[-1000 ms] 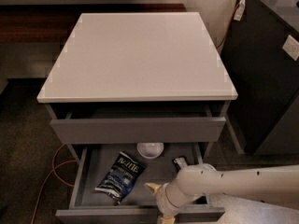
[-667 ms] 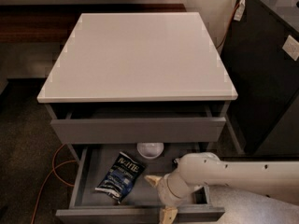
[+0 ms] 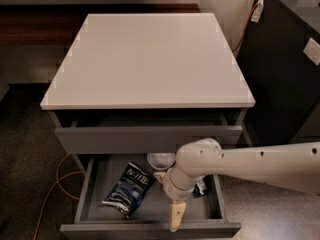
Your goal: Pick blue chip bag from middle drawer and place on counter
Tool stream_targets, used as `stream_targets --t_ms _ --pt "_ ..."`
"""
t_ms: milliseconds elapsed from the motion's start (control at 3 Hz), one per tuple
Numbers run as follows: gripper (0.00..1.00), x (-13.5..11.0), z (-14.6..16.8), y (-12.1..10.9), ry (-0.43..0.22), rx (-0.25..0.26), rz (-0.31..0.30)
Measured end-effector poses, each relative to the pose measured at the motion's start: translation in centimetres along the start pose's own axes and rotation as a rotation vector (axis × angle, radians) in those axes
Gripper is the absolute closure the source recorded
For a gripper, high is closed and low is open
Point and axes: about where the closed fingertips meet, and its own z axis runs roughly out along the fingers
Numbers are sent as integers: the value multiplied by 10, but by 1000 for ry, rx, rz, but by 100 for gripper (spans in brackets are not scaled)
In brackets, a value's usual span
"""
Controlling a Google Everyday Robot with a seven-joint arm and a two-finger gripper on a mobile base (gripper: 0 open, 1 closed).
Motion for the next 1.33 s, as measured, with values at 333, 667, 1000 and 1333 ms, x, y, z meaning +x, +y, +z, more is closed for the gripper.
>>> stream_targets --t_ms 333,667,1000,1333 --pt "0 -6 -3 -28 72 -10 -46" --pt "0 -13 3 -48 119 -22 -111" --pt "0 -22 12 -60 144 -31 -201" --pt "0 -38 24 -66 187 -53 -358"
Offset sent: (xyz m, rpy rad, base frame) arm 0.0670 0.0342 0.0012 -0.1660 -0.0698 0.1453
